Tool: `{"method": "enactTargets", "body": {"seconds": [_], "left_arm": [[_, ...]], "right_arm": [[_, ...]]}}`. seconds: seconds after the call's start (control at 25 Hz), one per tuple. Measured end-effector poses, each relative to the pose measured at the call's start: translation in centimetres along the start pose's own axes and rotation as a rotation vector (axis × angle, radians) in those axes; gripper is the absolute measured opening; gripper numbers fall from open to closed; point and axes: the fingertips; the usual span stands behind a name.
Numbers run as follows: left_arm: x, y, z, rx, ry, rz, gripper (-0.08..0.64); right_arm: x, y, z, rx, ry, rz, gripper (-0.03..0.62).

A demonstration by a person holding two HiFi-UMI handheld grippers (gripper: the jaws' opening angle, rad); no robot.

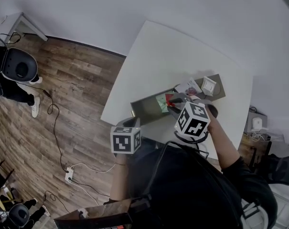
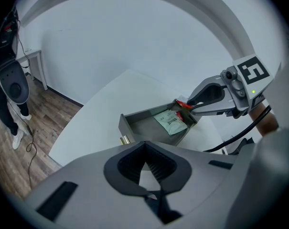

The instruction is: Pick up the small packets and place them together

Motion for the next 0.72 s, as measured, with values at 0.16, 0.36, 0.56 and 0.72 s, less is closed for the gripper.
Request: {"method": "enactTargets", "body": {"seconds": [0.16, 0.36, 0.56, 0.72], "left_arm": [[0.0, 0.0, 0.1, -0.005, -0.003, 0.003, 0.000], [0.0, 0.0, 0.0, -0.010, -0.009, 0.009, 0.000], [0.0, -0.1, -0.1, -0.004, -0.007, 0.017, 0.000], [-0.1, -0.2, -0.2, -0.006, -0.019, 0.027, 0.000]], "right_arm": [[-0.3, 2.6, -0.4, 0.047, -0.051, -0.087, 0.067], [1.7, 6.8, -2.7, 0.172, -0.142, -0.135, 0.067], [7.5, 9.5, -5.8, 0.308, -0.250, -0.071, 0.067], [13.4, 10.7, -7.7, 0.382, -0.354, -0.004, 0.067]]}}
Point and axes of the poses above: the fingertips, and each gripper's own axes: y backward along the fingers, z to its left, x out of its underside, and after that the axes turned 2 degrees about y, right-handed
